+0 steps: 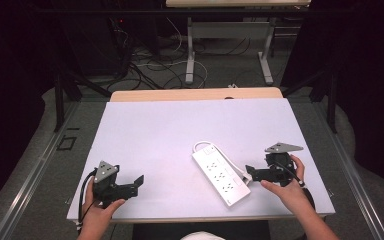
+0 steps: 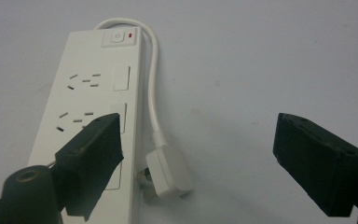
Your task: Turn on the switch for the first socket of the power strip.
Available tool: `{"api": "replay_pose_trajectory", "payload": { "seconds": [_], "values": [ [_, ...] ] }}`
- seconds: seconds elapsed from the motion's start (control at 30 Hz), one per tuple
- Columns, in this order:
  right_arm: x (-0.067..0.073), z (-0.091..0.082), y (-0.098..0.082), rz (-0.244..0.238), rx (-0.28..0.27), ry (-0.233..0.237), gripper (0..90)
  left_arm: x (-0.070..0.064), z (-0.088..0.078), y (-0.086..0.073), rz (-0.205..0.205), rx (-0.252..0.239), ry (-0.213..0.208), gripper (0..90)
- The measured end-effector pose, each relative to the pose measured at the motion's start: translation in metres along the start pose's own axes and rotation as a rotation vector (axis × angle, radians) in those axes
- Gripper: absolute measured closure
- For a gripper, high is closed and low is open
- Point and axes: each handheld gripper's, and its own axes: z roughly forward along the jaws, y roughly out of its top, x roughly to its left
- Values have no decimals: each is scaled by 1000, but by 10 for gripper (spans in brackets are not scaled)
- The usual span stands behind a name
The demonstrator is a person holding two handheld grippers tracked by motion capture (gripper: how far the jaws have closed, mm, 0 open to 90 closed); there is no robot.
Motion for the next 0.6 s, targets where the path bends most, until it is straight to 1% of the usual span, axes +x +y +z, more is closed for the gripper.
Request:
{"api": "replay_pose_trajectory", "payload": {
  "seconds": [0.07, 0.1, 0.23, 0.27, 0.3, 0.43, 0.5, 0.6],
  "values": [
    [1, 0, 1, -7, 11, 6, 154, 0, 1, 0, 0, 1, 0, 29],
    [1, 1, 3, -13, 32, 2, 160, 0, 1, 0, -1, 0, -1, 30],
    [1, 2, 5, -28, 52, 12, 166, -1, 1, 0, 1, 1, -3, 32],
    [3, 3, 6, -26, 72, 23, 166, -1, 1, 0, 1, 1, -4, 33],
    [3, 4, 7, -31, 81, 26, 166, -1, 1, 0, 1, 1, -4, 33],
    [6, 7, 10, -55, 117, 32, 166, 0, 1, 0, 3, 2, -3, 35],
    [8, 8, 12, -67, 136, 45, 167, 0, 1, 0, 1, 3, -1, 36],
    [11, 9, 15, -86, 163, 47, 170, 0, 1, 0, 1, 3, -2, 38]
  ]
}}
